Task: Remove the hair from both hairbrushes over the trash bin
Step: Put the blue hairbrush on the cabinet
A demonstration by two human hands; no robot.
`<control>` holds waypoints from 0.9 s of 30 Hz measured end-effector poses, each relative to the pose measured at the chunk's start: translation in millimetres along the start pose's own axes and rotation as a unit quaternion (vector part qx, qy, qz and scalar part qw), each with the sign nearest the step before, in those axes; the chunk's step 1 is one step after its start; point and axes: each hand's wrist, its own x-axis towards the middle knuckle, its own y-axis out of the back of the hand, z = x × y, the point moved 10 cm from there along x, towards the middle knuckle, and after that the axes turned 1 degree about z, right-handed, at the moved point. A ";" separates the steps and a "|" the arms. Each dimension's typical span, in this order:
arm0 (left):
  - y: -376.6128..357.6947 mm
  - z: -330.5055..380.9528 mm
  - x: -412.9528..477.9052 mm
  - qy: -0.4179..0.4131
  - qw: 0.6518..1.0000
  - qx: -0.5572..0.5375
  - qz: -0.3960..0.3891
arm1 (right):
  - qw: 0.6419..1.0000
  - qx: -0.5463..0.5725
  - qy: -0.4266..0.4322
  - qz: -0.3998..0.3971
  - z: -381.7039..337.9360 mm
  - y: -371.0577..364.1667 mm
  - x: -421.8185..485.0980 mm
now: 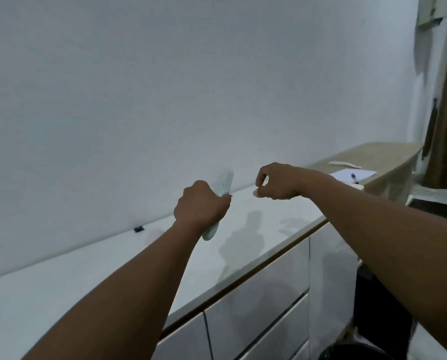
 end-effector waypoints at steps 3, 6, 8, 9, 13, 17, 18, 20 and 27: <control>14.6 -17.1 4.4 0.019 1.000 0.009 0.014 | 0.999 -0.033 0.029 -0.005 -34.9 -10.3 15.4; 20.5 -39.2 5.7 0.044 0.999 0.014 0.017 | 0.998 -0.044 0.051 -0.013 -58.8 -26.9 27.9; 19.5 -55.6 4.8 0.061 0.998 0.018 0.014 | 0.997 -0.043 0.057 -0.024 -66.4 -42.4 36.5; 17.0 -63.8 4.0 0.068 0.997 0.022 0.011 | 0.997 -0.041 0.058 -0.031 -68.2 -51.2 40.2; -6.8 -95.5 2.2 0.090 0.995 0.028 -0.013 | 0.996 -0.029 0.054 -0.064 -68.5 -89.8 51.6; -26.4 -118.7 -0.4 0.112 0.992 0.049 -0.028 | 0.994 -0.017 0.054 -0.090 -65.0 -128.8 60.2; -29.8 -123.2 -0.5 0.115 0.992 0.052 -0.028 | 0.994 -0.016 0.054 -0.094 -63.6 -137.2 63.4; -35.4 -130.5 0.1 0.118 0.991 0.054 -0.029 | 0.993 -0.014 0.061 -0.096 -63.7 -150.6 69.1; -59.4 -141.2 0.0 0.115 0.990 0.055 -0.064 | 0.993 -0.003 0.075 -0.091 -68.5 -180.2 84.1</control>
